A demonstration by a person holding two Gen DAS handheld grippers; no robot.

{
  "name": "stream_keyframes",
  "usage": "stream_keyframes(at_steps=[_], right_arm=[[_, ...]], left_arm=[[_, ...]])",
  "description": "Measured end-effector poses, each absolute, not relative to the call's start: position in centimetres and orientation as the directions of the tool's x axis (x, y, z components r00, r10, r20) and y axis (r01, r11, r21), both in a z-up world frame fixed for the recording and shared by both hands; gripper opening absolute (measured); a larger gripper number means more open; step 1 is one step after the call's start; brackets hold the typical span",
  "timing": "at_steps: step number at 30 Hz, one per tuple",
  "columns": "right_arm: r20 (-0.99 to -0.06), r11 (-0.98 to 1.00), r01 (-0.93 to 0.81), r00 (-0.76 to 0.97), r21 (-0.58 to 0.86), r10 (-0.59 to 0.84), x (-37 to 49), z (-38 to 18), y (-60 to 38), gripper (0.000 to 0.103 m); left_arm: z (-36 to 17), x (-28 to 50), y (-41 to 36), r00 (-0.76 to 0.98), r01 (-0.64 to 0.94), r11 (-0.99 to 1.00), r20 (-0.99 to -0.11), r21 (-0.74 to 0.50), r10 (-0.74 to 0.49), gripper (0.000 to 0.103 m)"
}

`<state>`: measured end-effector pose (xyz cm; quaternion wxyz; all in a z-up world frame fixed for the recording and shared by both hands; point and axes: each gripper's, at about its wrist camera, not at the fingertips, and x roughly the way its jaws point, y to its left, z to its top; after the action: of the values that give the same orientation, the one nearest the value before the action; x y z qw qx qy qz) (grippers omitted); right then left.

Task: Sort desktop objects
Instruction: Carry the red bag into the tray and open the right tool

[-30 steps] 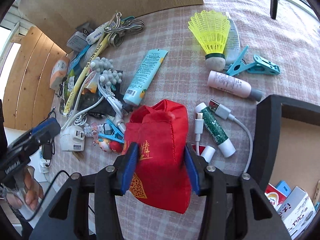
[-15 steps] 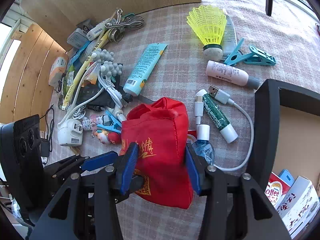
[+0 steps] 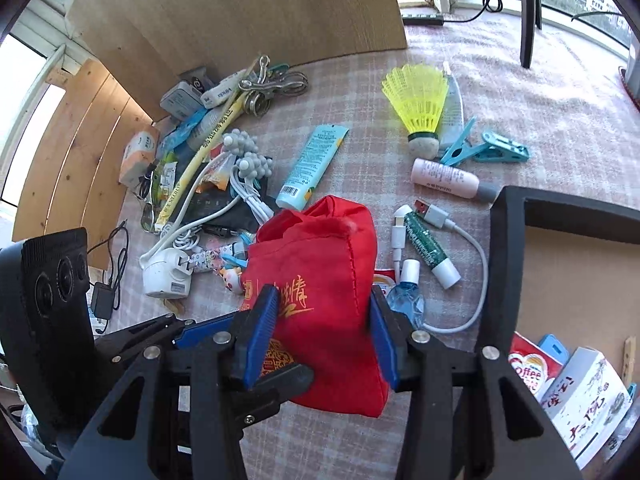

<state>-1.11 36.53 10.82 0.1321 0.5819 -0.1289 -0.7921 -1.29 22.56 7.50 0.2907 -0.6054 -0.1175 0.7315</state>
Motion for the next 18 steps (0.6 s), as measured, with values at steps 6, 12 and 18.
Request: stream_keyframes(at_steps=[6, 12, 18], right_arm=[[-0.879, -0.938, -0.023, -0.357, 0.346, -0.315, 1.0, 12.5, 41.0, 0.045], [-0.868, -0.925, -0.136, -0.416, 0.355, -0.272, 3.6, 13.9, 47.3, 0.045], [-0.857, -0.898, -0.246, -0.465, 0.366, -0.222, 6.4, 15.0, 52.8, 0.045]], left_arm=[[9.0, -1.2, 27.0, -0.067, -0.366, -0.762, -0.802, -0.534, 0.594, 0.065], [10.5, -0.4, 32.9, -0.012, -0.472, -0.698, -0.788, -0.538, 0.616, 0.065], [11.7, 1.0, 38.5, 0.035, -0.550, -0.638, -0.778, -0.540, 0.628, 0.065]])
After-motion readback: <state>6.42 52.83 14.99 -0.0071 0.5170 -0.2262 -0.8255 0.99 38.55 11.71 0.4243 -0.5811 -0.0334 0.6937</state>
